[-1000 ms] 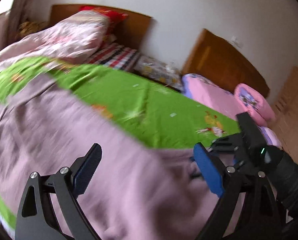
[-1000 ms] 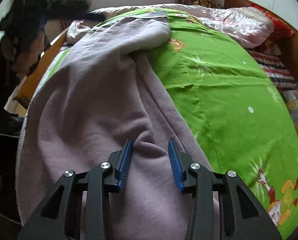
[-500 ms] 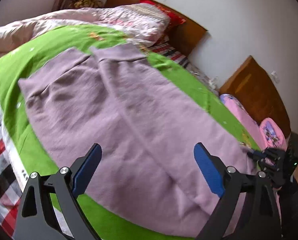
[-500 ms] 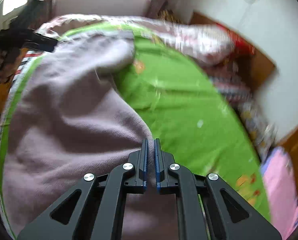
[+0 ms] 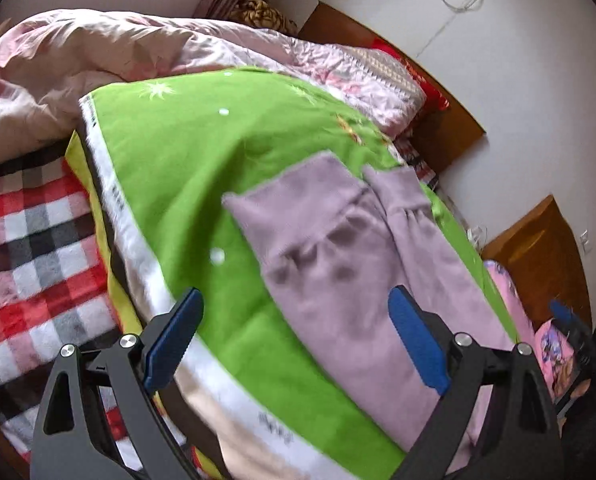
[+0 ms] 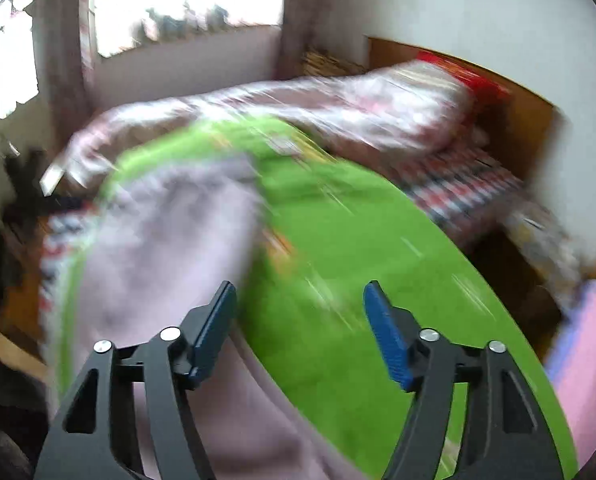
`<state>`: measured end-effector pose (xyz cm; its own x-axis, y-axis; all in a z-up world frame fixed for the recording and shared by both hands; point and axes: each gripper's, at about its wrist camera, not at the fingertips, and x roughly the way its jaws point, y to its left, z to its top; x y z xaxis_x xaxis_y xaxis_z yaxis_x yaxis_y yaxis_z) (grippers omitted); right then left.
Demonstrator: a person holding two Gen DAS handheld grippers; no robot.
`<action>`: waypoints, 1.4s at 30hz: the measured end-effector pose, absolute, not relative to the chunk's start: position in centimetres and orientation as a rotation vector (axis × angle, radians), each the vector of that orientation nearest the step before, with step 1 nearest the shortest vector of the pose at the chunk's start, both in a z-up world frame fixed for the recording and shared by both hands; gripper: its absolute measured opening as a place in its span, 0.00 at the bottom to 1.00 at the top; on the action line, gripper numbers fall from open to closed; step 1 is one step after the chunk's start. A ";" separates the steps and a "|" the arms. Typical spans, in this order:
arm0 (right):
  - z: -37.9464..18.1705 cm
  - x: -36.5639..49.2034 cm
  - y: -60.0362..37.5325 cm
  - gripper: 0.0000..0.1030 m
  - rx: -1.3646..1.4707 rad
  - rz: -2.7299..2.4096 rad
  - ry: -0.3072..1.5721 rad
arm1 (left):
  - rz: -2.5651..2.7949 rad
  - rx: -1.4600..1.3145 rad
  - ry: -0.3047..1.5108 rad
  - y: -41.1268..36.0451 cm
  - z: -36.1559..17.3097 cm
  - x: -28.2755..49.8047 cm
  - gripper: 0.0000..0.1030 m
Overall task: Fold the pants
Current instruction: 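Grasp one ribbed cuff with the right tool while the left tool grasps the other cuff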
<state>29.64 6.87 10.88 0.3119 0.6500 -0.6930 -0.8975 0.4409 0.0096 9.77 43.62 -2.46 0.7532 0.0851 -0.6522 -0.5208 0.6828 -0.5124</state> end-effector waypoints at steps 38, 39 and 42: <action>4.7 29.4 41.4 0.64 -0.560 1.380 0.827 | 0.744 -0.623 0.587 49.3 -3.4 13.8 0.86; 5.9 30.7 40.2 0.64 -0.491 1.384 0.823 | 0.762 -0.613 0.561 49.2 -2.8 13.2 0.86; 8.4 35.7 36.2 0.64 -0.341 1.328 0.834 | 0.655 -0.633 0.516 48.7 -0.7 12.8 0.86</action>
